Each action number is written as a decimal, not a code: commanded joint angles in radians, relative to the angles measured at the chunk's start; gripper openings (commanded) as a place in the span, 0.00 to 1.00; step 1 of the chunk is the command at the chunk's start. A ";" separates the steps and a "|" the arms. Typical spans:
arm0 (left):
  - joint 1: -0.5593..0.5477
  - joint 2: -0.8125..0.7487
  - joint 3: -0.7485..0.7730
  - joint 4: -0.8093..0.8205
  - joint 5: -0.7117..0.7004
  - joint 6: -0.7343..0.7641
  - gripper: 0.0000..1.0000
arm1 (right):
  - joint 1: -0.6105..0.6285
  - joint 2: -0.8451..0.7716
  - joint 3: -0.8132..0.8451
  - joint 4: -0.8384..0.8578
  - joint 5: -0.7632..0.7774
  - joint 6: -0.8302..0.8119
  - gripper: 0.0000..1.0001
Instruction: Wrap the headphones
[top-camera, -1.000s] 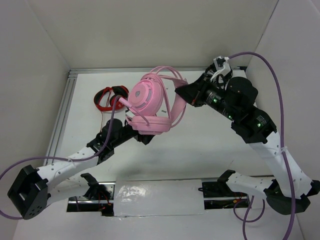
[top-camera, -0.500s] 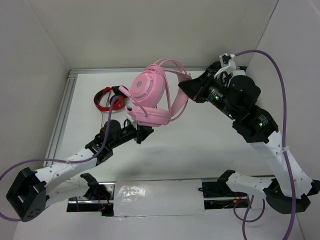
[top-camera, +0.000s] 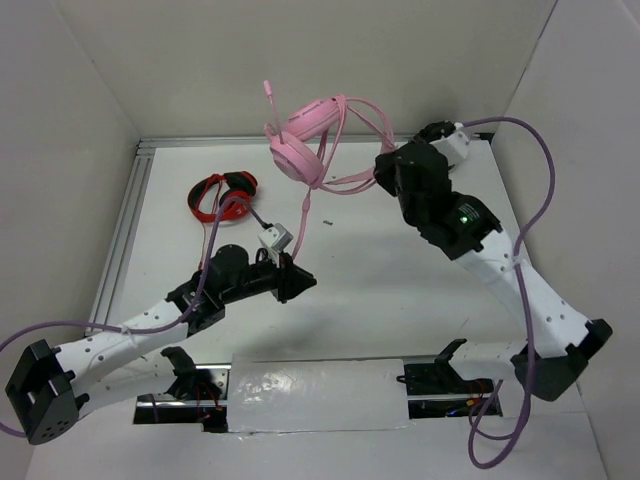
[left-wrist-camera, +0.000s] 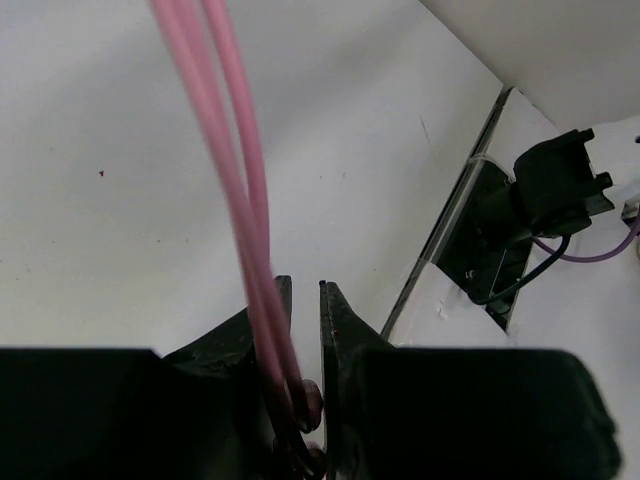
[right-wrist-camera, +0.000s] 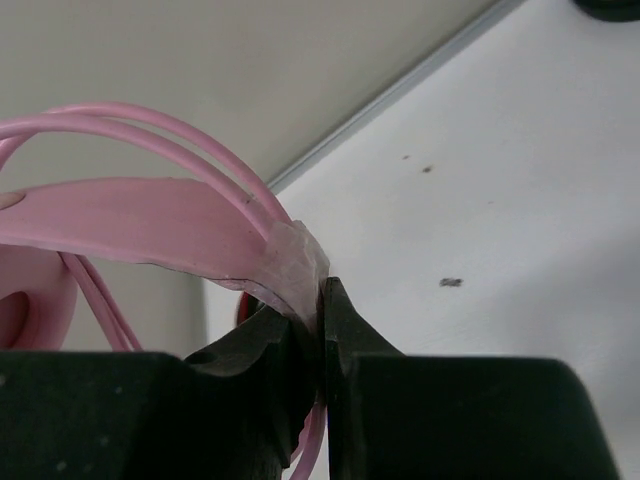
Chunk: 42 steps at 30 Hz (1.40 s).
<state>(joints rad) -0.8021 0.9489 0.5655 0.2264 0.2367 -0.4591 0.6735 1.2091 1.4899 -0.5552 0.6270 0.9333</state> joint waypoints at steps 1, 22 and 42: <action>-0.042 0.025 0.089 -0.142 -0.048 -0.053 0.00 | 0.014 0.055 0.070 0.055 0.292 0.200 0.00; -0.089 0.209 0.438 -0.584 -0.114 0.211 0.00 | 0.040 0.208 -0.259 0.148 0.275 -0.437 0.00; 0.023 0.225 0.468 -0.475 0.152 0.869 0.00 | 0.138 -0.164 -0.542 0.161 -0.647 -0.823 0.00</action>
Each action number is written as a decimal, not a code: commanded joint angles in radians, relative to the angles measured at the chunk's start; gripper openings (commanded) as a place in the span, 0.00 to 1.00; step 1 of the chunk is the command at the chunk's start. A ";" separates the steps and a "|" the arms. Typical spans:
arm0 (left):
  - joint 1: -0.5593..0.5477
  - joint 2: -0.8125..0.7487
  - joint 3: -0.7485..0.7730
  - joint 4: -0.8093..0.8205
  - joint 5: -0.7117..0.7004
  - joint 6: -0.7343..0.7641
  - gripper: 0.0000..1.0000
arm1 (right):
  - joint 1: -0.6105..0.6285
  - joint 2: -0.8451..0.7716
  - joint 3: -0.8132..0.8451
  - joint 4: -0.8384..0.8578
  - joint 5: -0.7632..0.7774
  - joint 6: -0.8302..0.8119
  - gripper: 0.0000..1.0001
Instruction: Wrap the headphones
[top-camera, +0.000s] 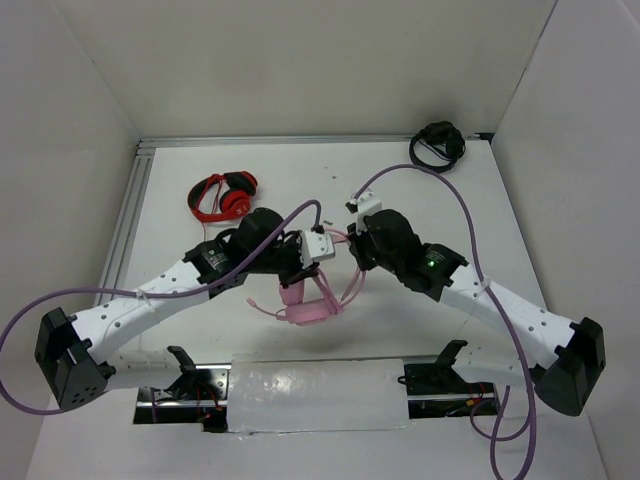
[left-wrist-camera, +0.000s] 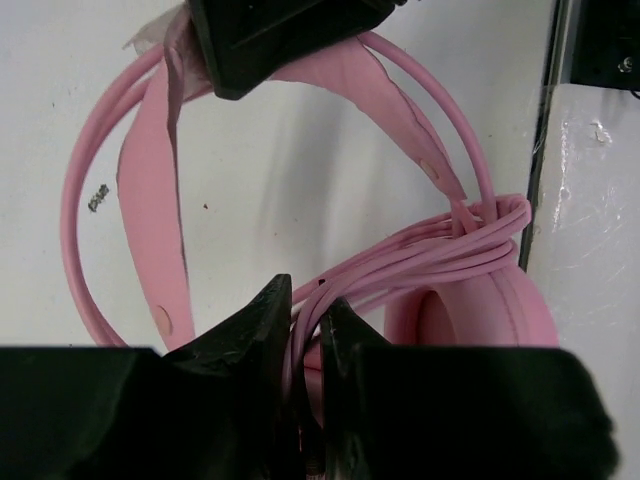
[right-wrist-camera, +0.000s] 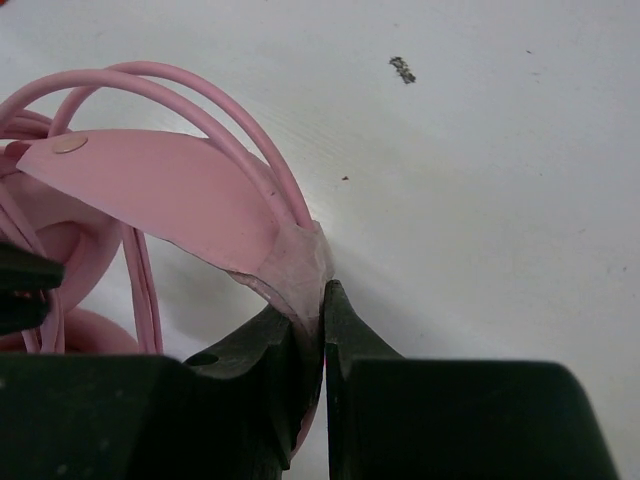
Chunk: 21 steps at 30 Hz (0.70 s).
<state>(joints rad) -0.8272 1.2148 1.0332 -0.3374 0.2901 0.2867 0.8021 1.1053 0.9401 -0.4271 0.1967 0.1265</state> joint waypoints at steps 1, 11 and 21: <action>0.066 -0.050 -0.001 0.092 0.116 0.143 0.00 | 0.011 -0.065 -0.001 0.030 -0.224 -0.021 0.00; 0.100 -0.133 -0.021 0.104 0.213 0.351 0.18 | 0.011 -0.013 -0.017 0.030 -0.233 -0.027 0.00; 0.142 0.070 0.108 -0.012 0.290 0.520 0.16 | 0.009 -0.013 -0.020 0.025 -0.211 -0.025 0.00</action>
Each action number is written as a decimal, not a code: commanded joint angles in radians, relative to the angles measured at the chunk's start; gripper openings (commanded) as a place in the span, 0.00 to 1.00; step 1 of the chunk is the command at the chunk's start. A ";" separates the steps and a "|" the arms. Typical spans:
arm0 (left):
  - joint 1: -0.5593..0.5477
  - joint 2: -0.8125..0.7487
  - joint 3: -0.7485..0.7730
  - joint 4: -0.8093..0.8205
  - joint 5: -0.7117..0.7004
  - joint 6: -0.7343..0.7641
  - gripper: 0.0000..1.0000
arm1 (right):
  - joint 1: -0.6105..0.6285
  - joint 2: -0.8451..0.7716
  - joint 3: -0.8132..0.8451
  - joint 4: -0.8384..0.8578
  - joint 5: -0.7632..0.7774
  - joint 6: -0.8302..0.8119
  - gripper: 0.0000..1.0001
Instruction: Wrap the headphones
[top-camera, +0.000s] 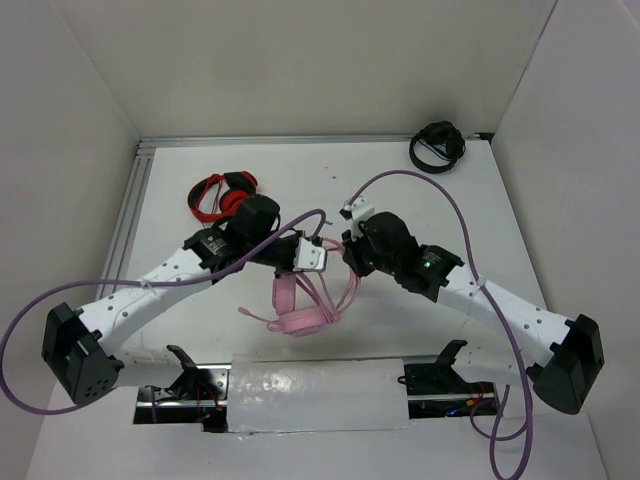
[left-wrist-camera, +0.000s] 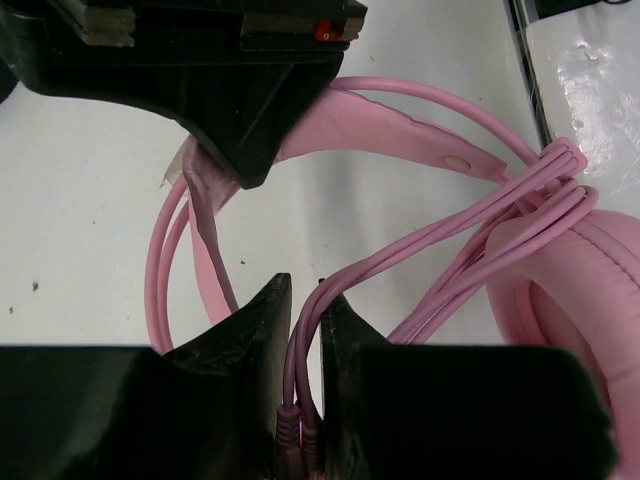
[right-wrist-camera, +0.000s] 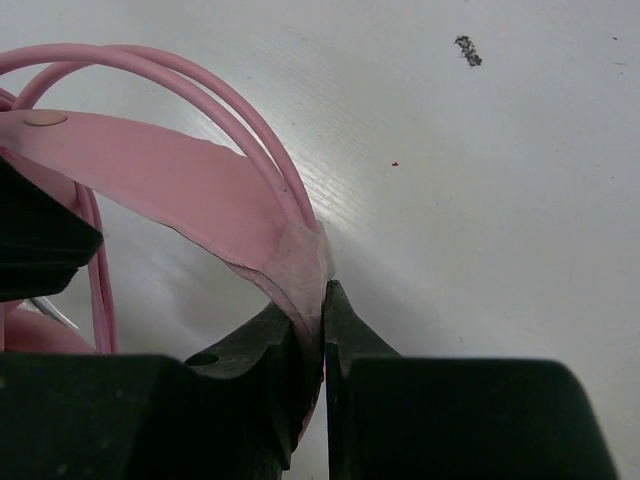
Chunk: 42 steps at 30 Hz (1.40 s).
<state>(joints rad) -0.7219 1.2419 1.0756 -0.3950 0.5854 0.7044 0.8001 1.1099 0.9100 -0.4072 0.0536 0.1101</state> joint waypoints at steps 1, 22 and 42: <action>0.038 0.060 0.069 0.041 0.001 0.107 0.15 | 0.010 -0.009 0.009 0.005 -0.057 -0.004 0.00; 0.202 0.454 0.096 0.180 0.171 0.064 0.17 | -0.213 0.337 0.041 0.074 -0.228 0.034 0.00; 0.234 0.574 0.176 0.154 0.200 0.049 0.56 | -0.245 0.466 0.083 0.061 -0.113 0.071 0.32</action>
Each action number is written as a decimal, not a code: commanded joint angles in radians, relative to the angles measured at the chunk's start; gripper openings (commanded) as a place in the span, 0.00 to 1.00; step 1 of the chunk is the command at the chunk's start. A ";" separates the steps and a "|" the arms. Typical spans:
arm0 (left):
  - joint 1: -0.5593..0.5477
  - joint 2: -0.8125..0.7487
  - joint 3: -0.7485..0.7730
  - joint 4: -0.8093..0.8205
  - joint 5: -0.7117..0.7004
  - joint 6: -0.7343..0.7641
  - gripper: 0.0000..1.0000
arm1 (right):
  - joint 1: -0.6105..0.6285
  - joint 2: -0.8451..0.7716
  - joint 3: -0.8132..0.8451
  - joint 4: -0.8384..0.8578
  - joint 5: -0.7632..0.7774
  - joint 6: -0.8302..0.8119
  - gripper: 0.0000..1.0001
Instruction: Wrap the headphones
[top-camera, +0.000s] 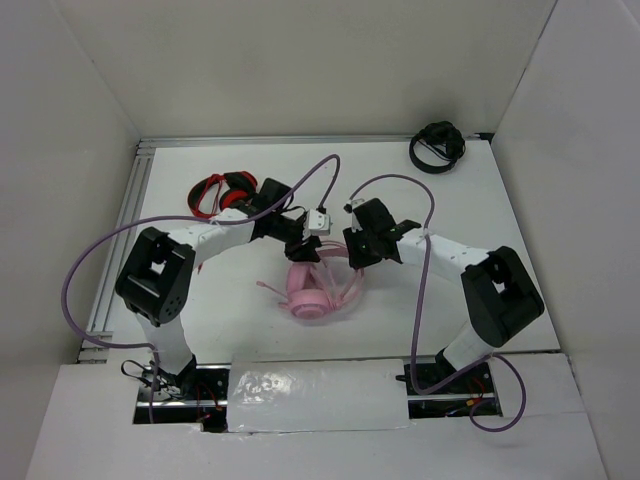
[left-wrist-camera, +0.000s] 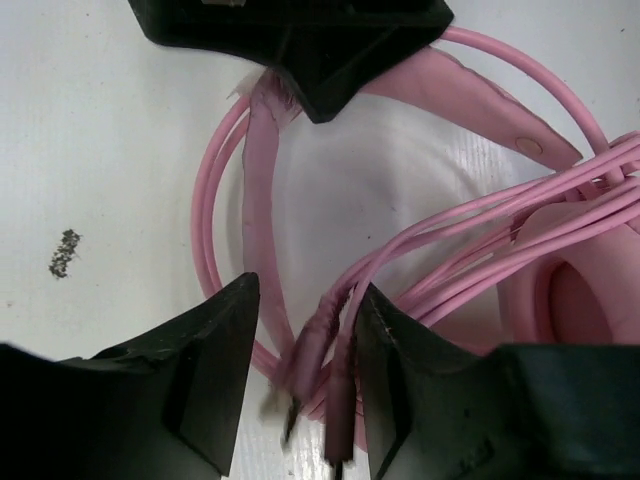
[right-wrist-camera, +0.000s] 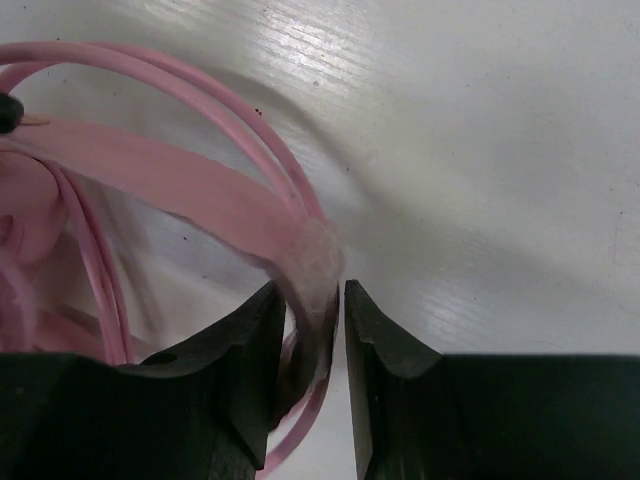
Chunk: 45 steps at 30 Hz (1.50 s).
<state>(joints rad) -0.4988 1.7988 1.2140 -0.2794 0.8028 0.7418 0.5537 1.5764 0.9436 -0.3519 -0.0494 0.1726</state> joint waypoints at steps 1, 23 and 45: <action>0.014 0.017 0.035 0.039 -0.017 0.016 0.56 | 0.003 -0.006 0.047 0.004 -0.009 0.008 0.39; 0.069 -0.073 0.056 0.144 0.046 -0.163 0.99 | 0.026 -0.139 0.047 -0.022 0.083 0.061 0.75; 0.103 -0.942 -0.273 -0.094 -0.606 -1.354 0.99 | 0.046 -0.619 -0.135 0.140 0.331 0.392 1.00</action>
<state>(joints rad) -0.3904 0.9676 1.0641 -0.1932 0.3862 -0.3122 0.6140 1.0435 0.8555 -0.2768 0.1707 0.4465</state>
